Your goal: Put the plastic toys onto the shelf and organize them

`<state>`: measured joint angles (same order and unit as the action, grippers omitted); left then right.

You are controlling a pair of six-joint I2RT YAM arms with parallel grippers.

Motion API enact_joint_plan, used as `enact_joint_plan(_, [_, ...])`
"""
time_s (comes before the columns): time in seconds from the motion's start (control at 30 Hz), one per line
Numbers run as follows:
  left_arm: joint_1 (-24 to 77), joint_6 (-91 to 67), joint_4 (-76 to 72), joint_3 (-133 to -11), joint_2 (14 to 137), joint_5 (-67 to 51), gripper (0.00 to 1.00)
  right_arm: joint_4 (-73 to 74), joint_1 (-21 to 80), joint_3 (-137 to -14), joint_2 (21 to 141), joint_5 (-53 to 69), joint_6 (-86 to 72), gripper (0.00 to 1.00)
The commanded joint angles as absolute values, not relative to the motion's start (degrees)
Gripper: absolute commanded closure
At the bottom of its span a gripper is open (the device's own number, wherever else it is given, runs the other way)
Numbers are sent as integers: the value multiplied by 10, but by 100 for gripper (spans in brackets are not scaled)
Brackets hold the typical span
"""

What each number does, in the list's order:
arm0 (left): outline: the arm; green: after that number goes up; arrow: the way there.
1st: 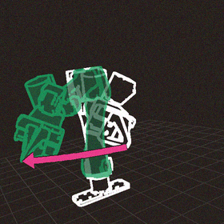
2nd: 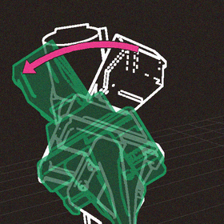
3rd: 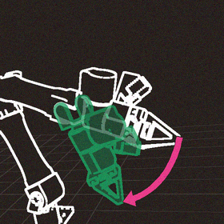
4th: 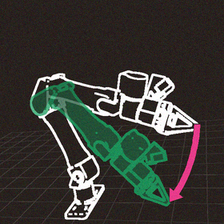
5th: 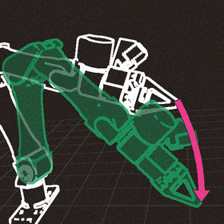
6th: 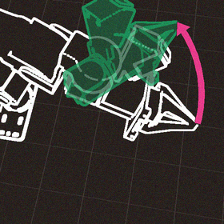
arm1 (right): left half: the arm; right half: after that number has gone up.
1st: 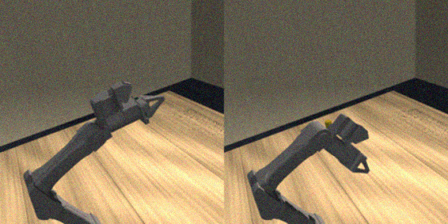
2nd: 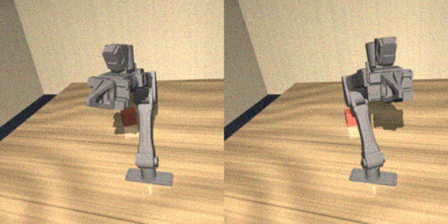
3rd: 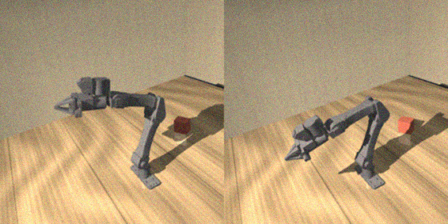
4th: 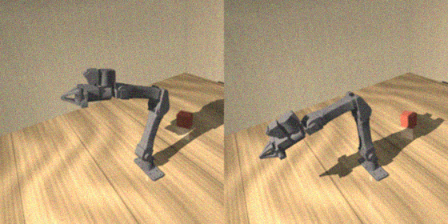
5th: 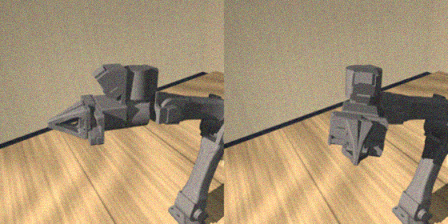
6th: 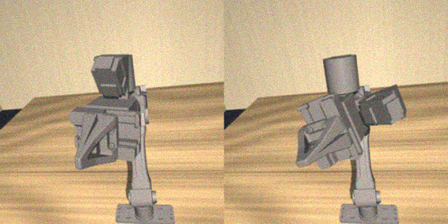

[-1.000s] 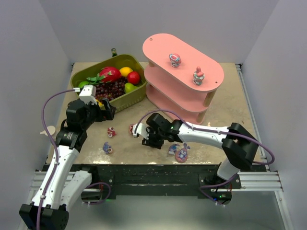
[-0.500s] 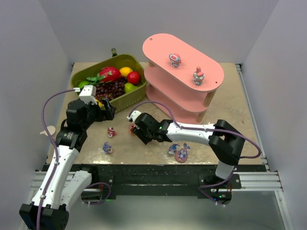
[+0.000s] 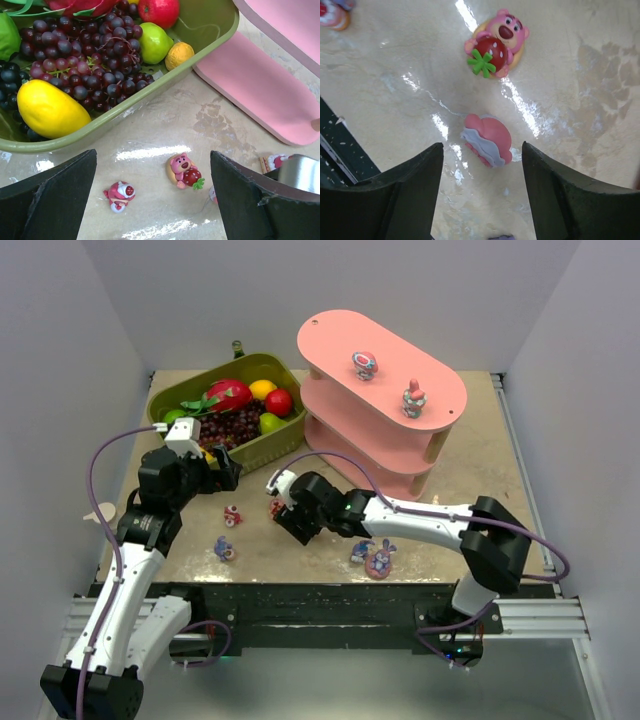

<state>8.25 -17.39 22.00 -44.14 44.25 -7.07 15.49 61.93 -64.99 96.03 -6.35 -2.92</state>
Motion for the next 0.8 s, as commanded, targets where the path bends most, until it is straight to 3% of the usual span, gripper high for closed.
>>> enact_joint_plan(0.0, [76, -172, 208, -440, 442, -73, 0, 127, 622, -635, 918, -4, 67, 32])
enact_joint_plan(0.3, [76, -173, 209, -439, 442, -75, 1, 153, 592, -624, 908, 126, 208, 34])
enact_joint_plan(0.77, [76, -174, 209, -438, 445, -75, 0, 177, 556, -649, 971, 133, 265, 41])
